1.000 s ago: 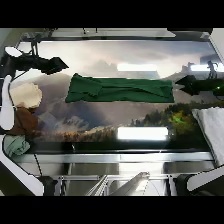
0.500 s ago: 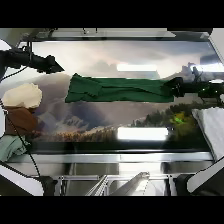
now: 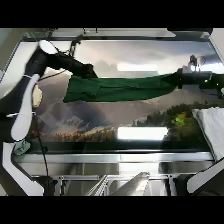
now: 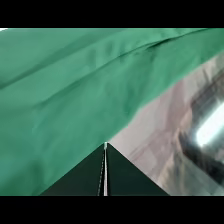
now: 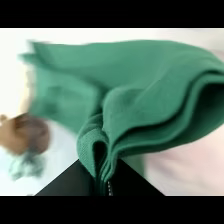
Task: Fold the shirts.
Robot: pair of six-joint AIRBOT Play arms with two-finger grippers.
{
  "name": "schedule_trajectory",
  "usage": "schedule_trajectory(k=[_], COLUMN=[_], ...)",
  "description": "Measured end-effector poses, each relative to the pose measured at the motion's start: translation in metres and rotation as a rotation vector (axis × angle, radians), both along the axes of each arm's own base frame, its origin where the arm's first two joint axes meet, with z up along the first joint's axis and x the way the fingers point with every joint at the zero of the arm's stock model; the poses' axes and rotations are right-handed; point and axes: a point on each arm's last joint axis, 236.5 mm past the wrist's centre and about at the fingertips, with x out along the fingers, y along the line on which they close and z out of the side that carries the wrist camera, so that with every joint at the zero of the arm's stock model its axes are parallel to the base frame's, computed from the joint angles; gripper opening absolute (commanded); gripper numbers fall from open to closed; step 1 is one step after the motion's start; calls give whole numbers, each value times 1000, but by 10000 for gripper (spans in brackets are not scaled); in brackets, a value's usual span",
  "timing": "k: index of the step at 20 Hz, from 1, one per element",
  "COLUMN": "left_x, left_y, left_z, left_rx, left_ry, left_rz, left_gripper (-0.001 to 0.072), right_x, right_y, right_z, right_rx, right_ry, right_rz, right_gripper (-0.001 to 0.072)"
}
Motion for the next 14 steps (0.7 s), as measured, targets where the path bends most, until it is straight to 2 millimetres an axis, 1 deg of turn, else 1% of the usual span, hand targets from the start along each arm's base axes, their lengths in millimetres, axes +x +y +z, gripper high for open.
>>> schedule_trajectory(k=[2,3,4,6,7,9,11,12,13,14], left_x=[0,2,3,3,2,0,6,10,15,22], left_y=[-35,-50,-62,-83,-88,-92,-86,-82,-76,-65], left_z=[-28,-41,-52,-76,-85,-102,-108,-106,-99,-84], left_rx=[3,4,3,7,9,16,15,4,-17,-45], left_ry=[-1,-6,-3,17,27,54,62,65,69,74], left_rz=[-17,-19,-17,-17,-16,-6,21,36,55,77], left_gripper=[10,10,5,5,5,5,12,12,12,12], right_x=[-6,-10,-16,-23,-26,-33,-37,-40,-41,-43], right_y=[28,46,66,102,121,155,186,199,211,223], right_z=[40,60,76,96,104,113,118,120,121,122], right_rx=[20,31,35,35,38,42,43,45,45,45], right_ry=[-61,-92,-119,-154,-170,-189,-207,-213,-222,-227], right_rz=[56,87,119,165,179,211,229,236,239,242], right_gripper=[22,22,22,22,22,22,22,22,22,22])
